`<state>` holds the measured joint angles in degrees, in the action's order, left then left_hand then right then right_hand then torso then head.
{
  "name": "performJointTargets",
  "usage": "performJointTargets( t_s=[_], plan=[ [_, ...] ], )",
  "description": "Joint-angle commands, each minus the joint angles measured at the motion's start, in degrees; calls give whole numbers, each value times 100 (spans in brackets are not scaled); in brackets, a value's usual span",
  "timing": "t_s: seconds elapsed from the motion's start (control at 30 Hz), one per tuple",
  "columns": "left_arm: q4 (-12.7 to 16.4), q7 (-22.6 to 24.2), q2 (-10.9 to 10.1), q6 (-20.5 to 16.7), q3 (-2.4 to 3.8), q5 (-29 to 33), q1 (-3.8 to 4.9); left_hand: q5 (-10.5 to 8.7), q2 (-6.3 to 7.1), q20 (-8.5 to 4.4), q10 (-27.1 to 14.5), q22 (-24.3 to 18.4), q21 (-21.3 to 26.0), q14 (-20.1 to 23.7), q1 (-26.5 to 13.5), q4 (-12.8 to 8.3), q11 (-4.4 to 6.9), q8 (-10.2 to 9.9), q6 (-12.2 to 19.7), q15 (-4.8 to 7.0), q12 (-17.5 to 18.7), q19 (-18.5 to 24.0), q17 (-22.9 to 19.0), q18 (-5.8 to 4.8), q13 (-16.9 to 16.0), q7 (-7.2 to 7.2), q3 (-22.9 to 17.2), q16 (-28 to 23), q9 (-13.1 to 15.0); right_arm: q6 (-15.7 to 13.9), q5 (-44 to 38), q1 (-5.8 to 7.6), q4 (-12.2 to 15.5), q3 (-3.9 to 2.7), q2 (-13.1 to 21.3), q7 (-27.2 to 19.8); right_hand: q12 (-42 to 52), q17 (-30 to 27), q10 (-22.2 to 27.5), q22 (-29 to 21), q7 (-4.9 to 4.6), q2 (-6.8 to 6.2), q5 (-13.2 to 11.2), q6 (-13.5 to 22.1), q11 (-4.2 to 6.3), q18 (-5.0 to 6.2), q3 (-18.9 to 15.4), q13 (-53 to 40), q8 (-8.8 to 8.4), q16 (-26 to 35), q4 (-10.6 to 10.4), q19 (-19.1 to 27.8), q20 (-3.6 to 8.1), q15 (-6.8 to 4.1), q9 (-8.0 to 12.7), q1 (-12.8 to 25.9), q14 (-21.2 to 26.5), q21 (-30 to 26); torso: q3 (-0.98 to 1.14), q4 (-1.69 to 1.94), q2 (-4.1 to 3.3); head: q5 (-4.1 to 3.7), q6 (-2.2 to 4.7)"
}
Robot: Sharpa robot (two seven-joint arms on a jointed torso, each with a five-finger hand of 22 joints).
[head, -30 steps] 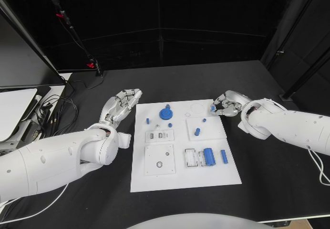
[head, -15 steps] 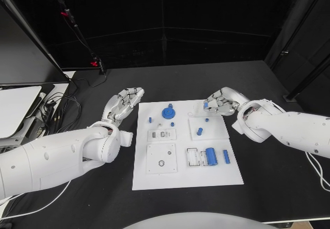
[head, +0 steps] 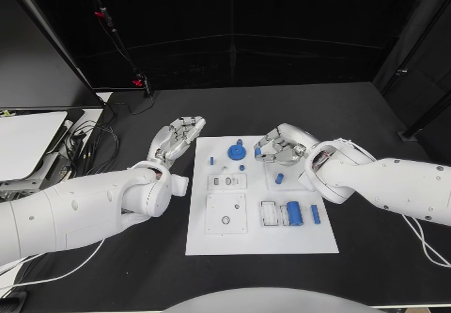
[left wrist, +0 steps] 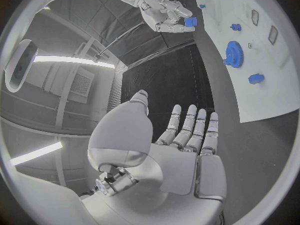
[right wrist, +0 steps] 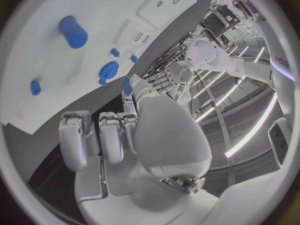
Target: Assemble the parts on the task board
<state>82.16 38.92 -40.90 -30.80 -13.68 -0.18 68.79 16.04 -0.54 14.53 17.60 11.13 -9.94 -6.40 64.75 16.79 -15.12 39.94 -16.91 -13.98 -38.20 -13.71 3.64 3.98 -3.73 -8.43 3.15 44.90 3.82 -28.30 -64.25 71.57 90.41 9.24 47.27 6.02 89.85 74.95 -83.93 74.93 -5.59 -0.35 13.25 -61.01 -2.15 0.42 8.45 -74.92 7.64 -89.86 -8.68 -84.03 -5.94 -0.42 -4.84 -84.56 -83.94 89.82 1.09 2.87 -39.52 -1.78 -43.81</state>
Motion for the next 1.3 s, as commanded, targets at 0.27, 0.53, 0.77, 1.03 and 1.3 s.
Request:
performJointTargets(
  t_s=[0.27, 0.53, 0.77, 1.03, 1.3],
  plan=[
    [-16, 1397, 39, 35, 5, -36, 8, 28, -60, 44, 42, 10, -33, -5, 19, -3, 0, -15, -40, -44, -32, 5, 6, 63, 4, -857, -11, 34, -4, 423, -790, -31, 159, -1, -439, 1240, 15, 1505, -607, 1507, 2, 5, 42, -120, -2, -42, 14, -1508, 18, -14, 68, -597, 17, -4, -7, -52, -606, 18, 2, -11, -2, 98, -55],
    [-34, 1396, 62, 41, 5, -36, 8, 31, -68, 48, 42, 11, -37, -6, 30, -3, 0, -16, -41, -45, -33, 8, 5, 66, 4, -857, 0, 36, -4, 401, -870, -162, 121, 1, -743, 1495, 15, 1505, -607, 1507, -18, -10, 38, -112, -13, -42, 6, -1508, -7, -14, 69, -597, 14, 1, 4, -22, -606, 18, 2, -12, -5, 98, -75],
    [-43, 1395, 79, 47, 5, -36, 8, 33, -73, 49, 42, 11, -38, -5, 33, -3, 0, -17, -40, -45, -33, 9, 5, 66, 4, -857, 1, 36, -5, 499, -959, -254, 103, 1, -841, 1693, 15, 1505, -607, 1507, -29, -38, 23, -102, -25, -42, -11, -1508, -39, -14, 70, -597, 10, 11, 17, 19, -606, 18, 5, -7, -4, 88, -104],
    [-41, 1394, 59, 35, 5, -36, 8, 33, -73, 49, 42, 11, -38, -5, 33, -3, 0, -17, -40, -45, -33, 9, 5, 66, 4, -857, 1, 36, -5, 396, -1058, -360, 50, 1, -887, 1708, 15, 1505, -607, 1507, -32, -51, 17, -94, -29, -42, -17, -1508, -54, -14, 72, -597, 8, 14, 23, 32, -606, 18, -2, -27, 5, 72, -142],
    [-31, 1397, 46, 37, 5, -36, 8, 33, -73, 49, 42, 11, -38, -5, 33, -3, 0, -17, -40, -45, -33, 9, 5, 66, 4, -857, 1, 36, -5, 326, -1146, -428, -41, 0, -961, 1662, 15, 1505, -607, 1507, -33, -57, 17, -87, -31, -42, -17, -1508, -66, -14, 78, -597, 6, 16, 29, 36, -606, 18, 4, -8, 3, 73, -144]
  ],
)
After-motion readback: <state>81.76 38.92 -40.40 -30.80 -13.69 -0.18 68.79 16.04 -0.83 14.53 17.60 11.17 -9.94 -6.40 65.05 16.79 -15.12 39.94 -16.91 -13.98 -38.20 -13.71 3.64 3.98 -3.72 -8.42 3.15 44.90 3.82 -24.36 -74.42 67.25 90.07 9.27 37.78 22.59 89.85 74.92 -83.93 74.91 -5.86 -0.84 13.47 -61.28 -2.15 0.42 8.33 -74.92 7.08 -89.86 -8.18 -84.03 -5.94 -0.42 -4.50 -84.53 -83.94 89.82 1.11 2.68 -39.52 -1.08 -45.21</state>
